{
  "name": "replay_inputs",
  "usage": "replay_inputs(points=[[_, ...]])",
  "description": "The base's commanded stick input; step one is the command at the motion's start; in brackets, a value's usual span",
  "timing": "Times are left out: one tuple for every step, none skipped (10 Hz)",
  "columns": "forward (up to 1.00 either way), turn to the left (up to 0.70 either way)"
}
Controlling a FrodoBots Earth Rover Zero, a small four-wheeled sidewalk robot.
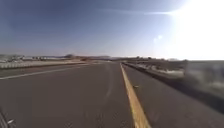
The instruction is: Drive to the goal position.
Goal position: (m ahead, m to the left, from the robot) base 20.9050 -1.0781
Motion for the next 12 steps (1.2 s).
replay_inputs(points=[[0.70, 0.00], [0.70, 0.00], [0.70, 0.00], [0.70, 0.00], [0.70, 0.00], [0.70, 0.00], [0.70, 0.00], [0.70, 0.00], [0.70, 0.00], [0.70, 0.00], [0.70, 0.00], [0.70, 0.00]])
